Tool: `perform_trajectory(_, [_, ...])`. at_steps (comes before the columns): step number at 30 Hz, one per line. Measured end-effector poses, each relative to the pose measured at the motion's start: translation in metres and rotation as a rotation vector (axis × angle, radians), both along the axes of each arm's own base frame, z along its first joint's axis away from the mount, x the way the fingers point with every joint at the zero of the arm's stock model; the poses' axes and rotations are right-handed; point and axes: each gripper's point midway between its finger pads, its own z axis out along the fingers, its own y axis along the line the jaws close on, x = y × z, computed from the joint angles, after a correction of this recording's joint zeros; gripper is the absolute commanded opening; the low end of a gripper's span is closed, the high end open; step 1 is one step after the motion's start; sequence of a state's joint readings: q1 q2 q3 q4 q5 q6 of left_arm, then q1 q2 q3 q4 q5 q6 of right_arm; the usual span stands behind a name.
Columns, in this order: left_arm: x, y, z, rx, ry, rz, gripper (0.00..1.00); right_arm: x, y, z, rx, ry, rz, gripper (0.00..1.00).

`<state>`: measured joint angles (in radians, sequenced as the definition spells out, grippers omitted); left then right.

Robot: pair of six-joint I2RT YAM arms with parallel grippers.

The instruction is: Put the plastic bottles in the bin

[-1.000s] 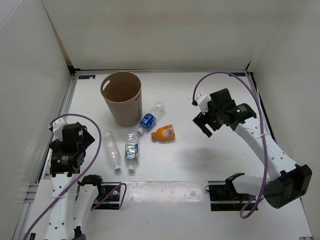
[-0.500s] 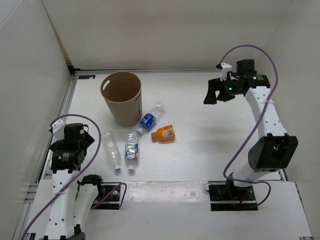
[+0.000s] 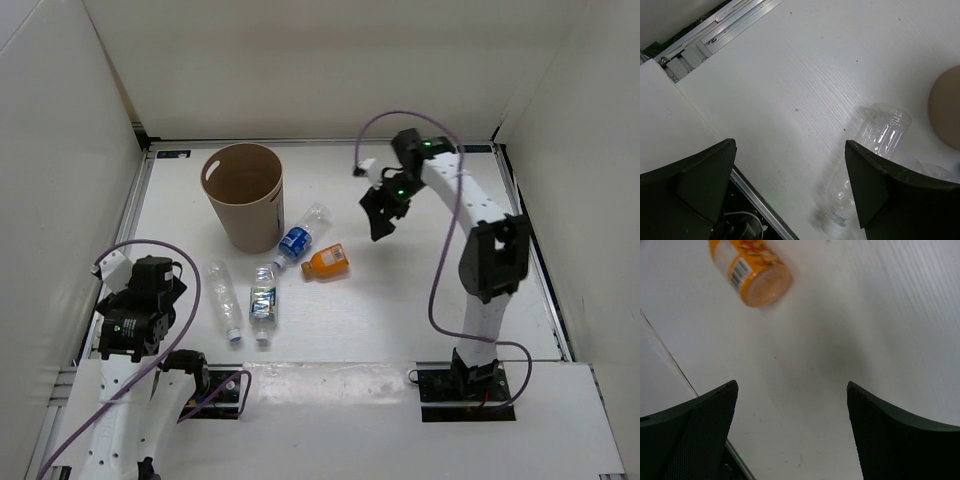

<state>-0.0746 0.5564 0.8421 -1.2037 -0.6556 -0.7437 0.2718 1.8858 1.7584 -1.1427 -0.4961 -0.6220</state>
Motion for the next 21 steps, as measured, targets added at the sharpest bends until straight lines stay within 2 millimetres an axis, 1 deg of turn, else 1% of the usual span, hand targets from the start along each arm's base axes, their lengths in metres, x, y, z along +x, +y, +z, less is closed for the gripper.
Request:
perform_trajectory(1, [0.0, -0.001, 0.0, 0.001, 0.001, -0.003, 1.0, -0.006, 0.016, -0.005, -0.014, 0.01, 0.086, 0.9])
perform_trajectory(2, [0.0, -0.001, 0.0, 0.004, 0.001, -0.003, 1.0, -0.008, 0.027, -0.013, -0.029, 0.022, 0.15, 0.9])
perform_trajectory(4, [-0.002, -0.002, -0.001, 0.006, 0.003, -0.007, 1.0, -0.01, 0.04, -0.028, -0.038, 0.058, 0.223, 0.9])
perform_trajectory(5, [-0.002, -0.002, -0.001, 0.006, 0.003, -0.008, 1.0, -0.01, 0.041, -0.036, -0.041, 0.077, 0.24, 0.9])
perform_trajectory(7, [-0.003, -0.002, -0.001, 0.01, 0.001, -0.002, 1.0, -0.012, 0.034, -0.046, -0.051, 0.113, 0.248, 0.9])
perform_trajectory(11, [-0.004, -0.001, -0.001, 0.01, 0.0, 0.006, 1.0, -0.012, 0.026, -0.04, -0.046, 0.092, 0.277, 0.9])
perform_trajectory(13, [-0.004, -0.001, -0.001, 0.011, 0.001, 0.007, 1.0, -0.014, 0.031, -0.035, -0.034, 0.049, 0.322, 0.9])
perform_trajectory(18, [-0.005, 0.0, -0.002, 0.016, 0.01, 0.012, 1.0, -0.041, 0.058, -0.023, 0.002, -0.059, 0.523, 0.9])
perform_trajectory(21, [-0.004, -0.001, -0.002, 0.021, 0.015, 0.004, 1.0, -0.056, 0.074, -0.022, 0.035, -0.145, 0.659, 0.9])
